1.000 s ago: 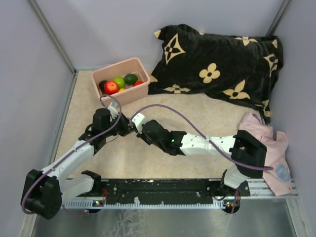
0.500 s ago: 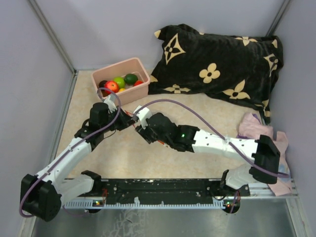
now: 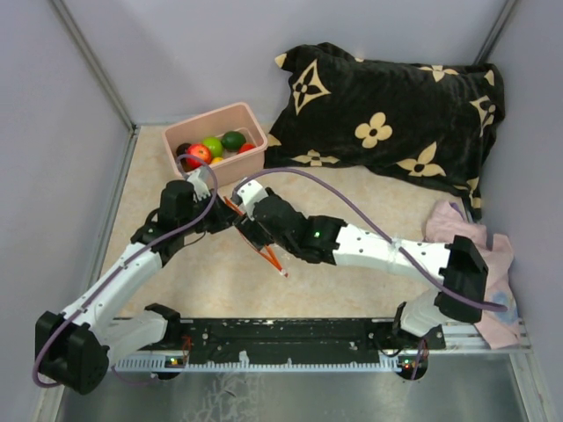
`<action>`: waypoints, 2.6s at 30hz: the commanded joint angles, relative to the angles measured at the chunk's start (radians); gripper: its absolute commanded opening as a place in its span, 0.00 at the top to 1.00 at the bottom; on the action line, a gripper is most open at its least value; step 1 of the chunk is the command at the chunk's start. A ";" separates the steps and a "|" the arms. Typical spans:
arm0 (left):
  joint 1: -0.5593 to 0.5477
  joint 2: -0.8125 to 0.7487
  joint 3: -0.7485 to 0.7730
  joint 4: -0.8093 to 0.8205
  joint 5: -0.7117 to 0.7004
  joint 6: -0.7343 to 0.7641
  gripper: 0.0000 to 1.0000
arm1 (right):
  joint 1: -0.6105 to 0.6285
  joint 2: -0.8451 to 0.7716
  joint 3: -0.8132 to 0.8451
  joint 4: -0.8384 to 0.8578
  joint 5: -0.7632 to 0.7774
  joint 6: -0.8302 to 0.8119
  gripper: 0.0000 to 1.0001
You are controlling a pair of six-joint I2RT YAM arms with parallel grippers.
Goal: Place the food in the zip-top bag and seal the zipper
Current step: Open the zipper of the food storage bag at the center of the board.
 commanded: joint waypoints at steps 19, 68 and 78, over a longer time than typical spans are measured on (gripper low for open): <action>-0.012 -0.029 0.089 -0.101 0.022 -0.003 1.00 | 0.005 0.072 -0.078 0.089 0.334 0.029 0.36; -0.053 -0.072 0.184 -0.206 -0.078 -0.010 0.47 | 0.016 0.166 0.157 -0.035 0.522 0.280 1.00; -0.057 -0.017 0.176 -0.205 -0.145 0.042 0.81 | 0.017 0.175 0.147 -0.015 0.458 0.247 1.00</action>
